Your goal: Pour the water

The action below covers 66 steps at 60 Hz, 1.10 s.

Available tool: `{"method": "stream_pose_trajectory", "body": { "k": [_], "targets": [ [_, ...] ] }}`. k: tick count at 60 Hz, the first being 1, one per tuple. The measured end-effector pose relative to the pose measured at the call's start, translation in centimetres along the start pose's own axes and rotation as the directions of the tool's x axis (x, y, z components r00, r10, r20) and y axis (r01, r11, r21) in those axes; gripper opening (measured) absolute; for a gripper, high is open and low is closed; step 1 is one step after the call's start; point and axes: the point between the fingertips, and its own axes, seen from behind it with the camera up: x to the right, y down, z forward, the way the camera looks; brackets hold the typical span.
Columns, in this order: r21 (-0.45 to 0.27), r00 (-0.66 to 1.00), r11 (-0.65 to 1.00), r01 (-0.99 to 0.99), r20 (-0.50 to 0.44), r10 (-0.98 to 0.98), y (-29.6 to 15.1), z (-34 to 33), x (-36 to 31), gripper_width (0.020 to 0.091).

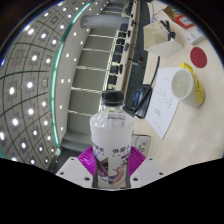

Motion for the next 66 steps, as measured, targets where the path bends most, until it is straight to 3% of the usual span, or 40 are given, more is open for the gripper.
{"method": "stream_pose_trajectory", "body": {
  "k": [14,30,39,40,45,51,58,66],
  "targets": [
    [-0.001,0.861,0.862,-0.506,0.061,0.505,-5.8,0.7,3.9,0.037],
    [-0.012,0.839,0.839,-0.544,0.033,0.544,-6.3,0.5,5.2,0.0369],
    [-0.03,0.971,0.971,-0.238,-0.024,0.237,-6.4,-1.3,3.3,0.0374],
    [-0.028,0.984,0.984,-0.178,-0.032,0.177,-7.1,0.8,3.8,0.0371],
    [-0.011,0.983,0.987,0.162,-0.087,-0.162,-9.5,-1.3,1.7,0.0373],
    [0.039,0.85,0.856,0.516,-0.15,-0.505,-14.7,-0.3,1.3,0.0374],
    [0.089,0.664,0.666,0.741,-0.247,-0.706,-20.4,-3.3,-0.7,0.0373],
    [0.052,0.444,0.46,0.886,-0.381,-0.811,-26.7,-6.0,2.6,0.0376]
  ]
}}
